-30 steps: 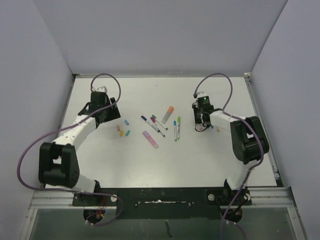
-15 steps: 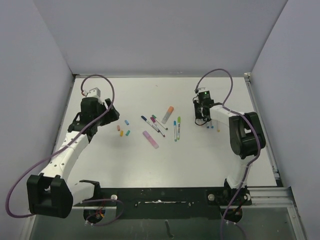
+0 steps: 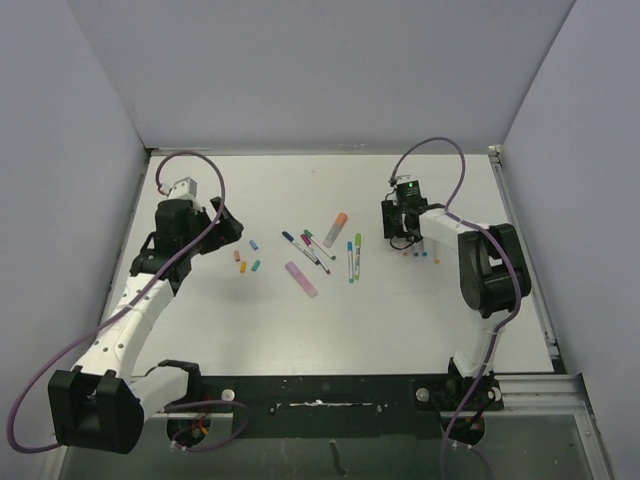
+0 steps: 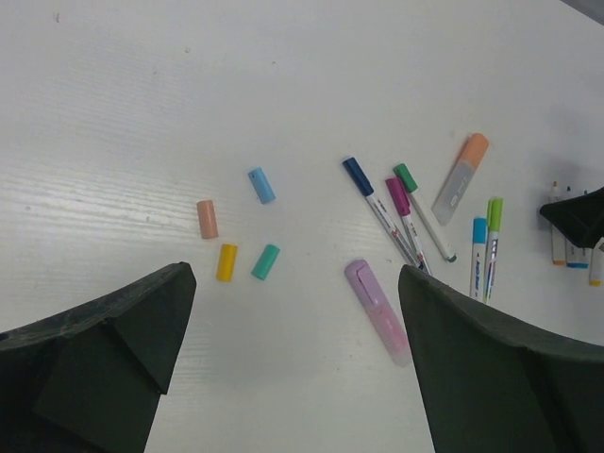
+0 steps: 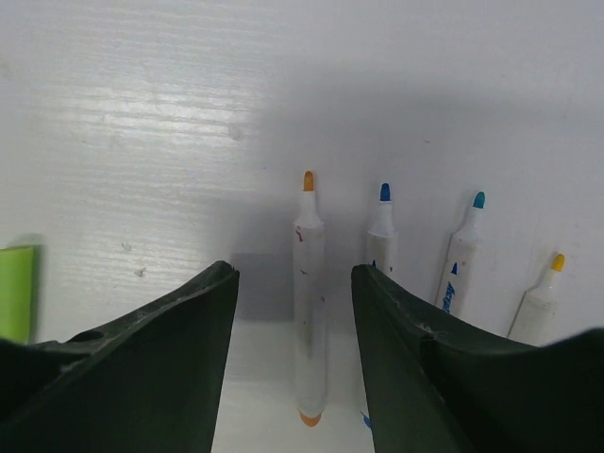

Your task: Open the pen caps

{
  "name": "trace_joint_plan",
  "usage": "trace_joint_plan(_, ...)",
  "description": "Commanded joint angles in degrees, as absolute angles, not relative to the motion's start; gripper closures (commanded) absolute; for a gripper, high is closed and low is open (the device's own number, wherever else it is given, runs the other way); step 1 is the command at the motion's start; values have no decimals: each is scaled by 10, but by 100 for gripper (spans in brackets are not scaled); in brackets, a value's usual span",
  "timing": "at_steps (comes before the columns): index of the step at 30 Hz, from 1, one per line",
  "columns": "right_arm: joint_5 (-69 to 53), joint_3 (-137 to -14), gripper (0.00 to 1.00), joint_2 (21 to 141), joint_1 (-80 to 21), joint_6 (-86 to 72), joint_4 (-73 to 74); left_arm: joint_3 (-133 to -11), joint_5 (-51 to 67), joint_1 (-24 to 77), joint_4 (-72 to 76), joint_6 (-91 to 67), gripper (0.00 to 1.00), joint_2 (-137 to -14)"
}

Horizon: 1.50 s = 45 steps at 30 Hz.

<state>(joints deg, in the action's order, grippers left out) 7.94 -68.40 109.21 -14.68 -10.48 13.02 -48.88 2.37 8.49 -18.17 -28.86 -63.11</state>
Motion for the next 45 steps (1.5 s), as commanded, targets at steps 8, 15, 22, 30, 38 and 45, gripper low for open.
trace_joint_plan(8,80,-739,33,998,-212,-93,128,-438,97,89,-75,-337,2,-558)
trace_joint_plan(15,81,-811,28,1053,-268,-155,205,-417,109,92,-56,-355,2,-550)
trace_joint_plan(22,28,-833,27,1090,-281,-220,208,-408,110,93,-44,-358,2,-549)
trace_joint_plan(30,48,-832,26,1103,-290,-238,225,-401,112,93,-36,-358,2,-551)
trace_joint_plan(38,66,-765,32,1070,-290,-241,219,-393,113,93,-31,-362,2,-550)
trace_joint_plan(45,89,-719,36,1039,-290,-240,214,-389,114,95,-26,-369,2,-548)
